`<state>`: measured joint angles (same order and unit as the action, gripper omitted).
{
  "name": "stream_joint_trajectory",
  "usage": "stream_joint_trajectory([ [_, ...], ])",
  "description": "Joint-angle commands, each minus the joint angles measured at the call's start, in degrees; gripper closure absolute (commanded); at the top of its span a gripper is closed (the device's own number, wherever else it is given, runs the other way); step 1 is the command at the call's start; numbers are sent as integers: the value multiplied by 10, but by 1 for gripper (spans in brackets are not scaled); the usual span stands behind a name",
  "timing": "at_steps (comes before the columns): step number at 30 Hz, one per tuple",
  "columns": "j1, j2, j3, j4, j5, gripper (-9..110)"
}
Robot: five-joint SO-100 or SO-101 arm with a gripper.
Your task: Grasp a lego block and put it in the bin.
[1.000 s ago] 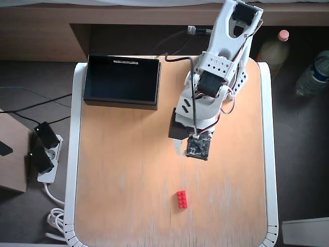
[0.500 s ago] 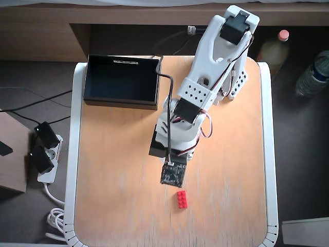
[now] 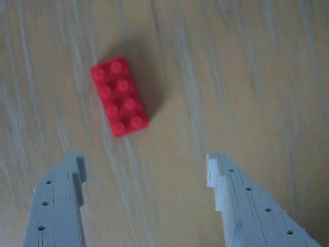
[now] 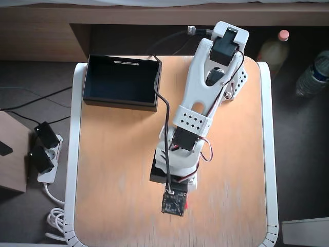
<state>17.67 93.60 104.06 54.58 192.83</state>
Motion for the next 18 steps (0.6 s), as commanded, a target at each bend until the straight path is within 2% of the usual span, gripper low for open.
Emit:
stream_joint_trajectory([
  [1,-27,-4,-86,-16,-4,76],
  [18,-43,-88,-86,-81,-4,76],
])
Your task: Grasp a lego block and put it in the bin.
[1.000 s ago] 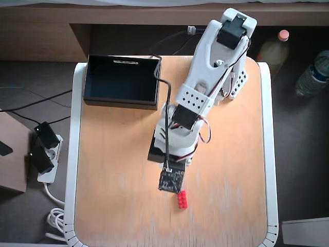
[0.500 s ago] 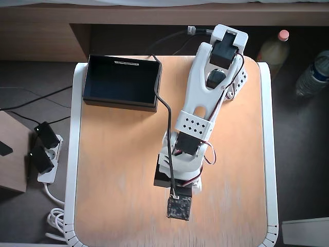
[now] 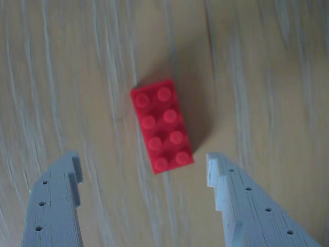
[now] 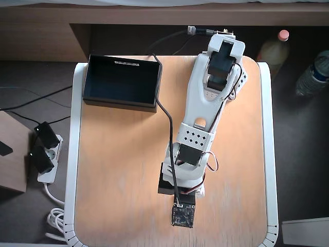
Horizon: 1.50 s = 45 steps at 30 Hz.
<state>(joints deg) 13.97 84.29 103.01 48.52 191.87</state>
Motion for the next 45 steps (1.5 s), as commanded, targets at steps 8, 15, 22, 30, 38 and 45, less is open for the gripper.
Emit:
stream_joint_trajectory([
  [8,0,-23,-76,-47,14,76],
  [15,11,-49,-76,-77,26,77],
  [22,17,-69,-76,-107,35,77],
  [30,22,-81,-76,-112,40,86],
  [38,23,-83,-74,-112,33,93],
  [45,27,-82,-73,-111,25,97],
])
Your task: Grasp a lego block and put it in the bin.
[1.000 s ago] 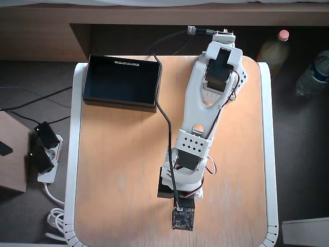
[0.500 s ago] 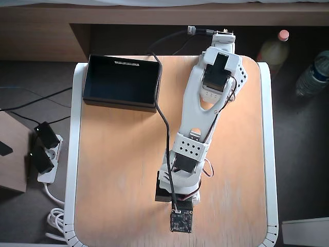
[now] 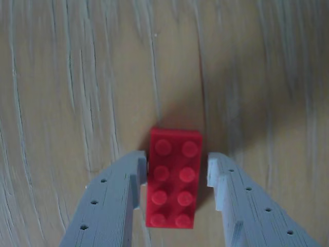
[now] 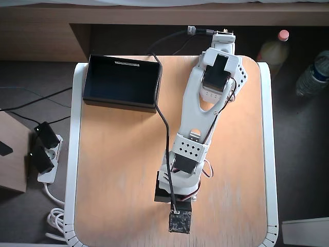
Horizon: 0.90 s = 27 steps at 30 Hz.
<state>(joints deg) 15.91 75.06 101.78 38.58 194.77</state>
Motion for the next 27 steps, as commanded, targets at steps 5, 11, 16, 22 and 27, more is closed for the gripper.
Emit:
stream_joint_trajectory([
  [5,11,11,-59,-11,-10,101],
  [11,13,26,-58,-7,-30,101],
  [16,18,85,-58,33,-49,101],
  [22,22,181,-58,106,-71,101],
  [27,31,269,-58,178,-85,101],
])
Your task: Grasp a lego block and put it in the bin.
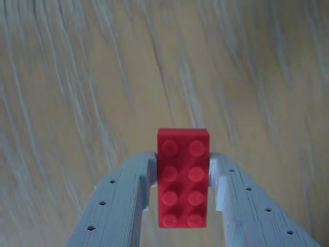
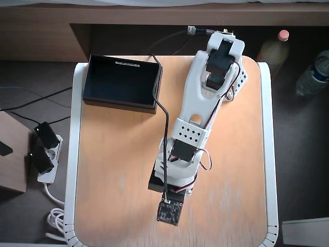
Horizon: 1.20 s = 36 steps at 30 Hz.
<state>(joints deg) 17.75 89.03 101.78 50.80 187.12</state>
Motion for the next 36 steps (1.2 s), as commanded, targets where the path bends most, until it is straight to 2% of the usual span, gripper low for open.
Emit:
stream_joint_trajectory([
  [1,16,149,-58,74,-11,101],
  [10,87,311,-60,229,-12,101],
  [18,218,428,-60,345,13,101],
  [28,418,513,-60,409,32,101],
  [36,587,486,-57,417,72,101],
])
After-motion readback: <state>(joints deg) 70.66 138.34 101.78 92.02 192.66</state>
